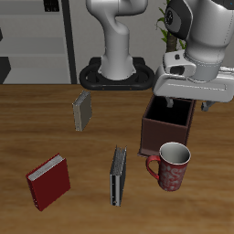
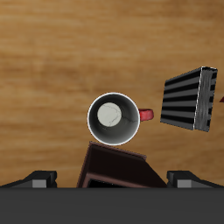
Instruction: Place the red mug into the left desk caddy's left compartment
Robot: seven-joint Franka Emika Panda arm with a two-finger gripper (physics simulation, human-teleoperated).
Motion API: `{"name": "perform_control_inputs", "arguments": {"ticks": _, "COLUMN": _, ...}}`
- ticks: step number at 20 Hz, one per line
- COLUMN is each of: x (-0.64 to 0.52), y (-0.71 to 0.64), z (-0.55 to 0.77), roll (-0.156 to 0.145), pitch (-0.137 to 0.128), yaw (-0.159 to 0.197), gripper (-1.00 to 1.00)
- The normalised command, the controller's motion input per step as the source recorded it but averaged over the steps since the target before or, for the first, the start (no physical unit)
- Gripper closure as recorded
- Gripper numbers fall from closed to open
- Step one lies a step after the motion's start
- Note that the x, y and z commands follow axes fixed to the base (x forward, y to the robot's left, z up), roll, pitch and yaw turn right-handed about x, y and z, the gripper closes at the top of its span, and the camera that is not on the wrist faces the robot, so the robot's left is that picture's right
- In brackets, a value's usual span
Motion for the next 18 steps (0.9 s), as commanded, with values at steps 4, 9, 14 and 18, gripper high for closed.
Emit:
{"name": "perform_control_inputs", "arguments": {"ticks": 4, "x": 0.15, "y": 0.40, "z": -0.13, "roll": 0.073, "pitch": 0.006, "yaw": 0.049, "gripper": -1.00}}
{"name": "perform_control_inputs", "arguments": {"ticks": 9, "x": 0.25, "y": 0.40, "z": -0.16, "roll": 0.085, "pitch": -0.005, "yaw": 0.028, "gripper": -1.00}}
{"name": "perform_control_inputs", "arguments": {"ticks": 14, "x": 0.16, "y": 0.02, "z": -0.12, "roll": -0.055, "pitch": 0.001, "yaw": -0.043, "gripper": -1.00}}
{"name": "perform_control_inputs", "arguments": {"ticks": 18, "x": 0.12, "y": 0.04, "z": -0.14, "roll": -0.025, "pitch": -0.005, "yaw": -0.042, "gripper": -1.00}}
